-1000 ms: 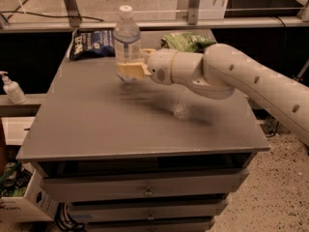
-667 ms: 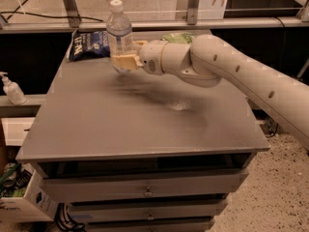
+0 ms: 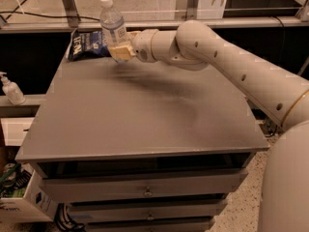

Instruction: Move blue plastic bottle near blue chip bag

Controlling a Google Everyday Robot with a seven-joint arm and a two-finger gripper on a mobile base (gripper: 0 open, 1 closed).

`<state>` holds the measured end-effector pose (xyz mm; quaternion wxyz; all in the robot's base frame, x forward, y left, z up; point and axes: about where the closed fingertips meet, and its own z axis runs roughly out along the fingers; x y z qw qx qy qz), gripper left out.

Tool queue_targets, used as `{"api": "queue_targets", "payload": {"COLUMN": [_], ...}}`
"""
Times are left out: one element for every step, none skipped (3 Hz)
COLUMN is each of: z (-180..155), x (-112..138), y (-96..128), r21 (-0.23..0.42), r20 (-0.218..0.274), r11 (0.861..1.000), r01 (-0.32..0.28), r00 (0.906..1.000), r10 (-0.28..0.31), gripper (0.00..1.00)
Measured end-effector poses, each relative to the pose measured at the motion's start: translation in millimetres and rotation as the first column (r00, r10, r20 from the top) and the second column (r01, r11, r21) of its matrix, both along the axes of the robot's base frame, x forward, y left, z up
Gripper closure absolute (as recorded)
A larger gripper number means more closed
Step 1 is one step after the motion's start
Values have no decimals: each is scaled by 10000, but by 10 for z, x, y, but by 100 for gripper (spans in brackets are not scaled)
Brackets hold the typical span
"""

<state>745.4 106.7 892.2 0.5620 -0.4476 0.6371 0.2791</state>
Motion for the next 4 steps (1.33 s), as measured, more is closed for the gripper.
{"api": "queue_targets", "payload": {"z": [-153,-290,-440,-414], "x": [166,276,302,302], "y": [51,101,117,117], "r21": [-196,-102,-24,-23], "r20": [-108,-298,-563,-566], "r11": [9997,9996,9994,9994], "r01": [117,248,353,353], "r00": [9999,9992,9978,9978], "r10": [-119,-251,-353,-354], "gripper": [100,100,100,82]}}
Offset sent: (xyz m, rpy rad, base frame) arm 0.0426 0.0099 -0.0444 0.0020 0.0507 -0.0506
